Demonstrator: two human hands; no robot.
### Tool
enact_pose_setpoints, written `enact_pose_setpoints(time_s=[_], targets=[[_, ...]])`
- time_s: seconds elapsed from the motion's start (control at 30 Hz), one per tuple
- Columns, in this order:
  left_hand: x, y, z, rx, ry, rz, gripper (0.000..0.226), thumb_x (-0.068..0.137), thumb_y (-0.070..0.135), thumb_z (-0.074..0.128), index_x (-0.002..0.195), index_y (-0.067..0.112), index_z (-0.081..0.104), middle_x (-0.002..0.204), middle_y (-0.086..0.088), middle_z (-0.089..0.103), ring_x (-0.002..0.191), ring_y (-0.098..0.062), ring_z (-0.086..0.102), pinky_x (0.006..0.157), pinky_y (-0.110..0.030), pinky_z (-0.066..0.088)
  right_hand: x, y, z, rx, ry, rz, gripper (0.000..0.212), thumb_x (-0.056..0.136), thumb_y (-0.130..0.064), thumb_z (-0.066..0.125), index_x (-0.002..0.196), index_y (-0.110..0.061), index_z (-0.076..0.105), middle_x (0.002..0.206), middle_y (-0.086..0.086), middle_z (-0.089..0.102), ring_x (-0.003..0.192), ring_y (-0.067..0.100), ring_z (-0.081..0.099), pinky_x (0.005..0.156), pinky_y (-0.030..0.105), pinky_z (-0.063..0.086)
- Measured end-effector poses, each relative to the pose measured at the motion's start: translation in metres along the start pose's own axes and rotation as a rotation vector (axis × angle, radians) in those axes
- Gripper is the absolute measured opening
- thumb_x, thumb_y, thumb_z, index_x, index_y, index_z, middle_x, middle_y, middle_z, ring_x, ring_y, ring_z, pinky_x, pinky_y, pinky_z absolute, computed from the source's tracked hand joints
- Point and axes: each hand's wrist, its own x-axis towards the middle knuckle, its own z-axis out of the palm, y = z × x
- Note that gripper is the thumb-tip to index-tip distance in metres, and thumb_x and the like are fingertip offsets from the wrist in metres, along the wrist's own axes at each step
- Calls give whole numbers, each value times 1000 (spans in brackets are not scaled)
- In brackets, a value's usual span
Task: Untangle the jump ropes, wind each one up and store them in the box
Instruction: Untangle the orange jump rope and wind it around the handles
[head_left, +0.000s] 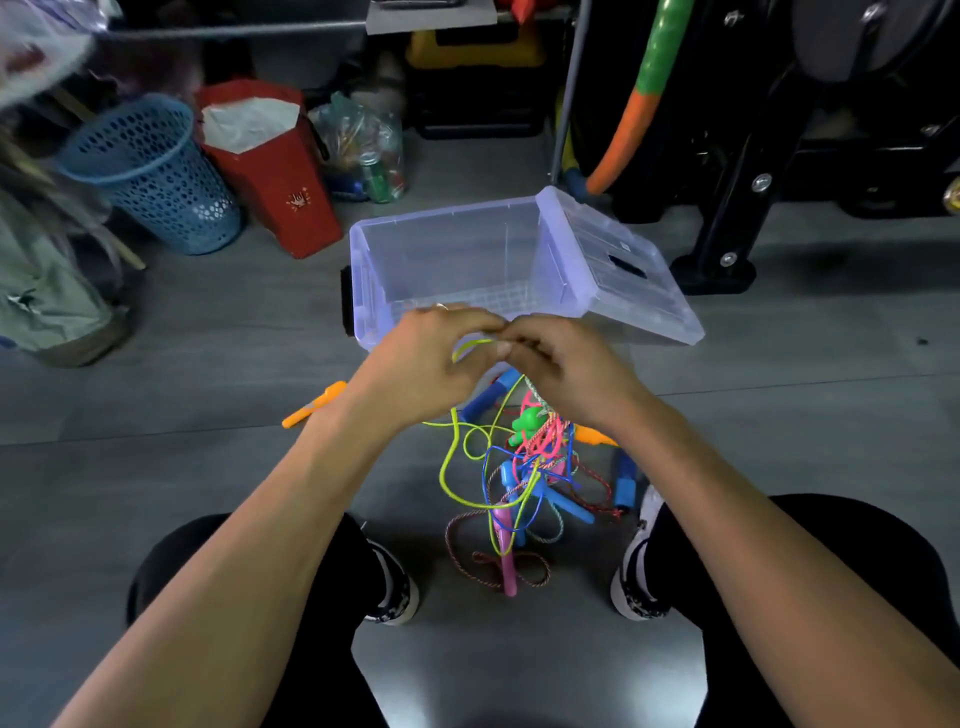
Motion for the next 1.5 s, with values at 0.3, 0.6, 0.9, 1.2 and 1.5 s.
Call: enact_pose_setpoints(time_s=[0.3,0.6,0.9,1.2,1.5], targets=[[3,14,-7,-509,280,-222,29,98,10,49,71,17,60,59,-2,53,52,-9,47,59,-37,52,-13,36,-11,-62,-260,175,31,98,-28,52,75,-11,65,69,2,65,58,6,55,64,31,49],[-2,-6,3,-61,-99,-130,41,86,22,71,125,18,62,125,9,63,116,-5,54,99,-11,35,-9,7,-16,-148,-62,-23,30,95,-37,50,70,-22,57,62,-5,61,61,9,56,59,22,39],[4,15,7,-458,4,-185,37,94,35,52,64,13,54,65,-13,50,49,-14,49,56,-26,39,-19,44,-5,-156,-166,8,13,83,-40,60,85,-27,63,82,-7,55,80,5,52,76,28,46],[9,-6,8,-607,119,-512,38,98,24,54,62,12,53,51,-3,39,51,-17,37,52,-18,45,-26,48,-17,-50,-276,204,15,83,-18,71,98,-20,68,80,-14,60,76,6,58,79,26,49],[10,-8,17,-259,-16,-419,21,89,3,49,81,12,66,69,-6,67,54,0,52,51,-11,37,-27,38,-21,35,-256,211,12,95,-12,52,95,-11,64,87,1,63,80,16,57,76,35,44]])
